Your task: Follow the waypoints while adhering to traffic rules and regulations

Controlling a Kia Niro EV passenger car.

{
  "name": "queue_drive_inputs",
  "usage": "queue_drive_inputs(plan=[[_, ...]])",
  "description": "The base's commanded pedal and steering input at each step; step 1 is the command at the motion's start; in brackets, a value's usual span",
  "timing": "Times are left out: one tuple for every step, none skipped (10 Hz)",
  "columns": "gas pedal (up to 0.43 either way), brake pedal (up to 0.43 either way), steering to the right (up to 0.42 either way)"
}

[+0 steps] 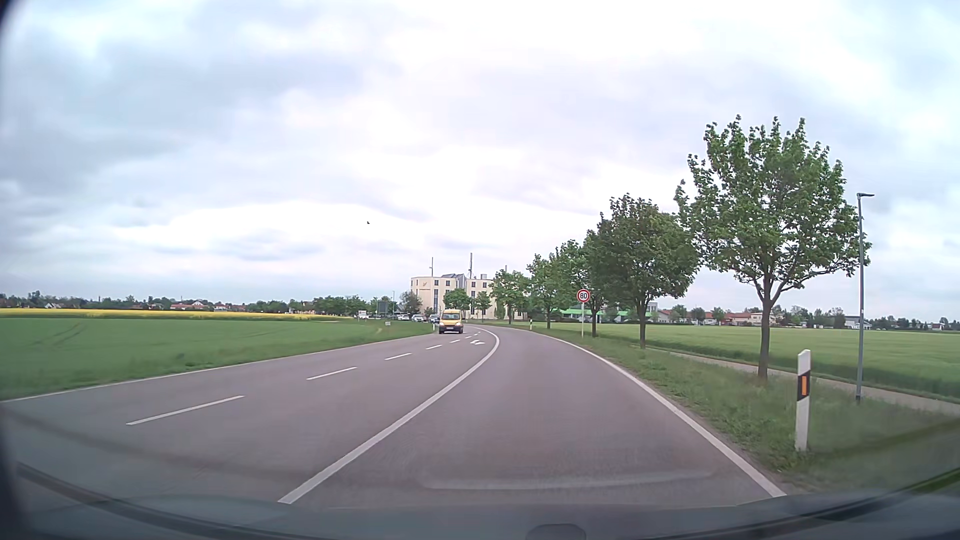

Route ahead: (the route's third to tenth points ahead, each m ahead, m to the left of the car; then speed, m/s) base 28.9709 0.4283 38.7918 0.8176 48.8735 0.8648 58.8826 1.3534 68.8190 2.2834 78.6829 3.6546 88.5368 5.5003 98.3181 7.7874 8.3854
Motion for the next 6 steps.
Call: queue_drive_inputs(plan=[[0.319,0.000,0.060],[0.319,0.000,0.050],[0.331,0.000,0.042],[0.331,0.000,0.030],[0.331,0.000,0.018],[0.331,0.000,0.007]])
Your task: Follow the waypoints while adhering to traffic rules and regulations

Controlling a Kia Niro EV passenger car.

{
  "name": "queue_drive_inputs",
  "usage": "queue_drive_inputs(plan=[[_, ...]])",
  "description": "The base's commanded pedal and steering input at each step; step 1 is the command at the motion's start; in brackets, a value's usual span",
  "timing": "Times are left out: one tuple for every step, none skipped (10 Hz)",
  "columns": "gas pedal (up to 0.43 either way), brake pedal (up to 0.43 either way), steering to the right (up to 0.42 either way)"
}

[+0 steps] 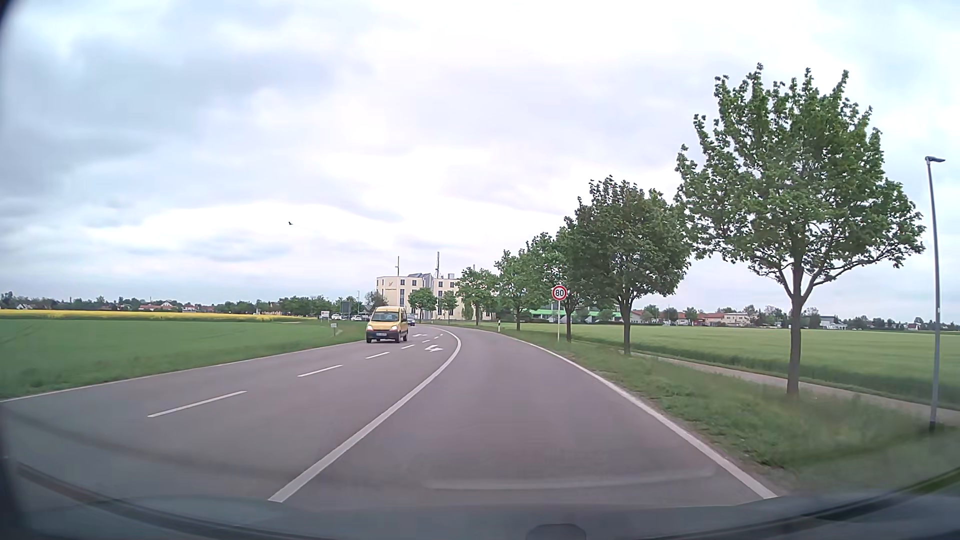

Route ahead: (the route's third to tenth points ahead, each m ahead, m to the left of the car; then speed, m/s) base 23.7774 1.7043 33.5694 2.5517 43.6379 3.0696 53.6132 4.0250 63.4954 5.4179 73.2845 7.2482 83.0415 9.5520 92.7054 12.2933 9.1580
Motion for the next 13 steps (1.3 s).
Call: queue_drive_inputs(plan=[[0.331,0.000,0.003],[0.331,0.000,0.003],[0.331,0.000,0.003],[0.331,0.000,0.002],[0.331,0.000,0.002],[0.331,0.000,0.001],[0.331,0.000,-0.001],[0.331,0.000,-0.004],[0.331,0.000,-0.008],[0.331,0.000,-0.008],[0.331,0.000,-0.008],[0.331,0.000,-0.009],[0.331,0.000,-0.012]])
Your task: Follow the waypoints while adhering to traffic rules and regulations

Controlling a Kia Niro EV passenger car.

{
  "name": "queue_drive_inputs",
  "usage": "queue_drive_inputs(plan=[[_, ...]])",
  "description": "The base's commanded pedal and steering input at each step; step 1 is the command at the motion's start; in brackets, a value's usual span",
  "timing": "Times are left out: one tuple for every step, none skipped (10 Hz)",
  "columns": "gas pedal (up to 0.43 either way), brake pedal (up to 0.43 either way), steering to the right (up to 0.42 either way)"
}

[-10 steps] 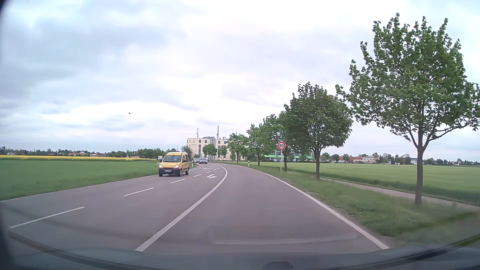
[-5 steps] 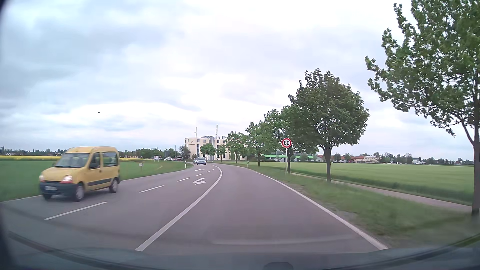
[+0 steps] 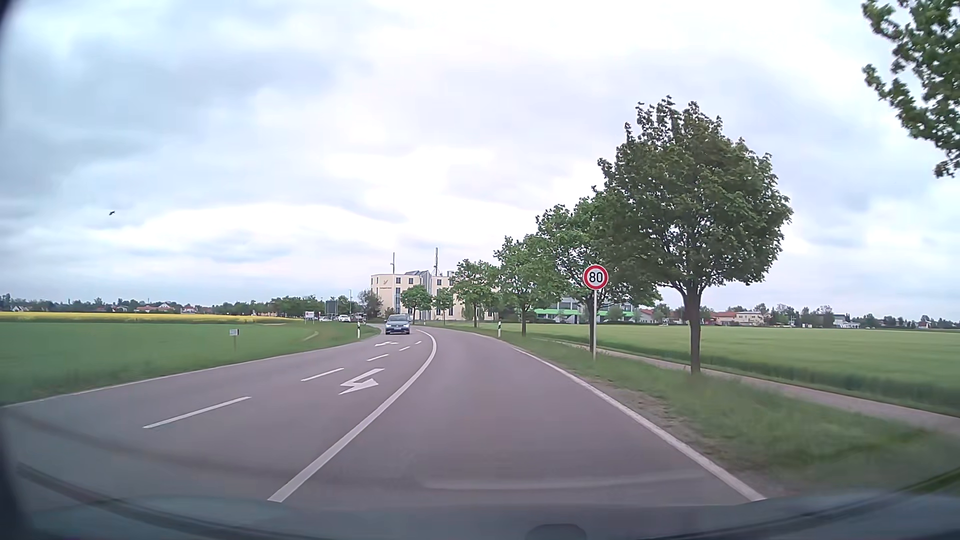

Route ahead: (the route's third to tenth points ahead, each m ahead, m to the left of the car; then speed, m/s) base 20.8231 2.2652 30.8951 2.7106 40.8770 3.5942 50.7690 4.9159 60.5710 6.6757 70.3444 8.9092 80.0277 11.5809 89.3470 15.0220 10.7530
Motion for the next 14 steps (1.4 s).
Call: queue_drive_inputs(plan=[[0.331,0.000,-0.016],[0.331,0.000,-0.020],[0.331,0.000,-0.022],[0.331,0.000,-0.024],[0.331,0.000,-0.024],[0.331,0.000,-0.025],[0.331,0.000,-0.024],[0.331,0.000,-0.023],[0.331,0.000,-0.022],[0.319,0.000,-0.022],[0.319,0.000,-0.022],[0.319,0.000,-0.022],[0.319,0.000,-0.022],[0.311,0.000,-0.022]])
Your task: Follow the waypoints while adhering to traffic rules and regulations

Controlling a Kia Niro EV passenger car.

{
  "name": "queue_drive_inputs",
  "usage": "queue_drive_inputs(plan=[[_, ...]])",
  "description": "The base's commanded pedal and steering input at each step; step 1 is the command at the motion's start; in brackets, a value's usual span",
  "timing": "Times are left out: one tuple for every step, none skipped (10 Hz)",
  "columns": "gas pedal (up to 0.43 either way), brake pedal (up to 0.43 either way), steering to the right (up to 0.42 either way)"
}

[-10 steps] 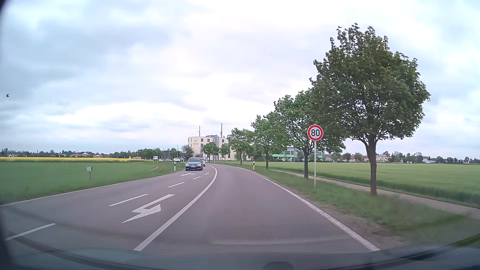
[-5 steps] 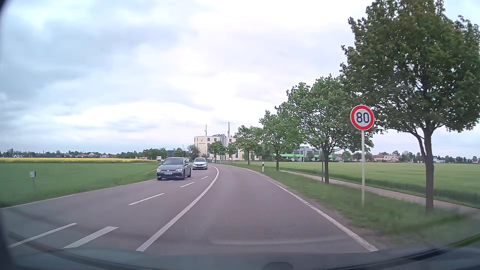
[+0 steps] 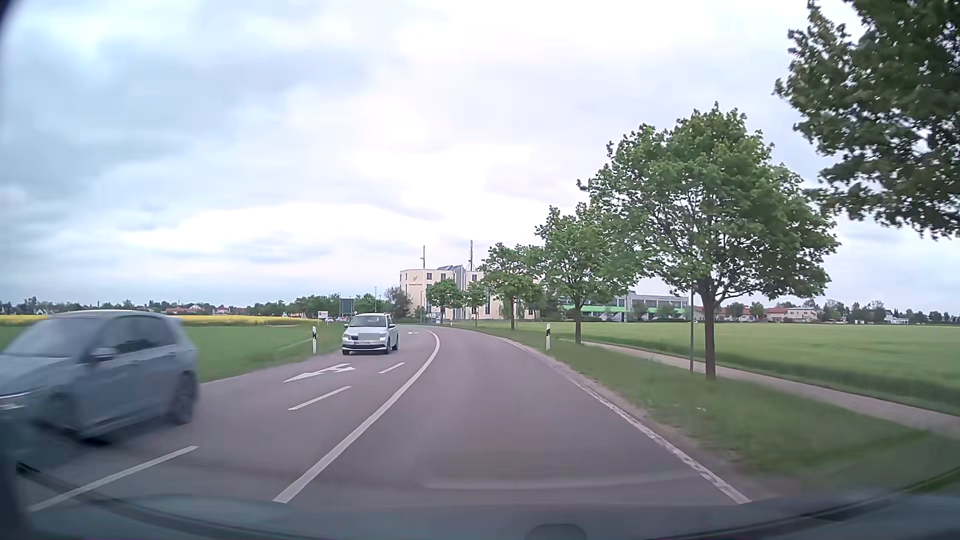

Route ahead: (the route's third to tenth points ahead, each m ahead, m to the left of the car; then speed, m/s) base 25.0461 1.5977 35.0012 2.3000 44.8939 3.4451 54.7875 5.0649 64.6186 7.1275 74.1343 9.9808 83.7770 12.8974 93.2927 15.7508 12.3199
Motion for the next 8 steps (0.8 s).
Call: queue_drive_inputs(plan=[[0.311,0.000,-0.022],[0.299,0.000,-0.022],[0.287,0.000,-0.022],[0.280,0.000,-0.022],[0.260,0.000,-0.022],[0.260,0.000,-0.021],[0.260,0.000,-0.018],[0.260,0.000,-0.016]])
